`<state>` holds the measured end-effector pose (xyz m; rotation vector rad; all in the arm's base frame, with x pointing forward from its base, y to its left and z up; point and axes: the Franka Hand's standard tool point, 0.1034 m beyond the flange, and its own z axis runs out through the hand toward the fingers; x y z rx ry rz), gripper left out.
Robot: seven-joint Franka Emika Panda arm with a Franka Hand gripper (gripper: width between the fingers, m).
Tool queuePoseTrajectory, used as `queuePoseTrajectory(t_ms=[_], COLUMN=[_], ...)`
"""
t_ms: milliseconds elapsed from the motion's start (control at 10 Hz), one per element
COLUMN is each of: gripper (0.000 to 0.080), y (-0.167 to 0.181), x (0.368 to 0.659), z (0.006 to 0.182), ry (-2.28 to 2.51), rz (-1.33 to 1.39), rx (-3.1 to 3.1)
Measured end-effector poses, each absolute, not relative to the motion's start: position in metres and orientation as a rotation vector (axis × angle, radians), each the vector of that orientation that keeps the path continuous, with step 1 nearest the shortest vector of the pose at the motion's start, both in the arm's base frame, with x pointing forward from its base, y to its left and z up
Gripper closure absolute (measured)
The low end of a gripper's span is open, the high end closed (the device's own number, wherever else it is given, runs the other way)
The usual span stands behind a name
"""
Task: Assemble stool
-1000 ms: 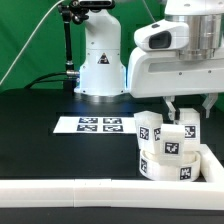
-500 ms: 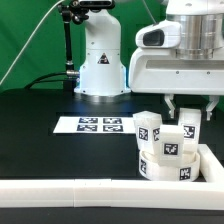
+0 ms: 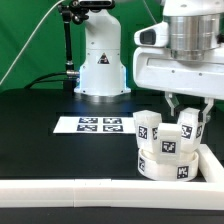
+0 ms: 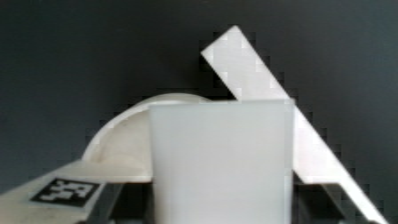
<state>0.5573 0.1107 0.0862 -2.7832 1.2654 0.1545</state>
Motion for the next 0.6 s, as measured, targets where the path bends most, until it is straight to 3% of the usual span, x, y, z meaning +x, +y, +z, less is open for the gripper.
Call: queuePoseTrajectory(t_ms=[600], gripper=[0.0462], y=[0.1108], x=[0.5623], z=[0.0857], ry=[1.880], rz=[0.146], rx=[-2.329])
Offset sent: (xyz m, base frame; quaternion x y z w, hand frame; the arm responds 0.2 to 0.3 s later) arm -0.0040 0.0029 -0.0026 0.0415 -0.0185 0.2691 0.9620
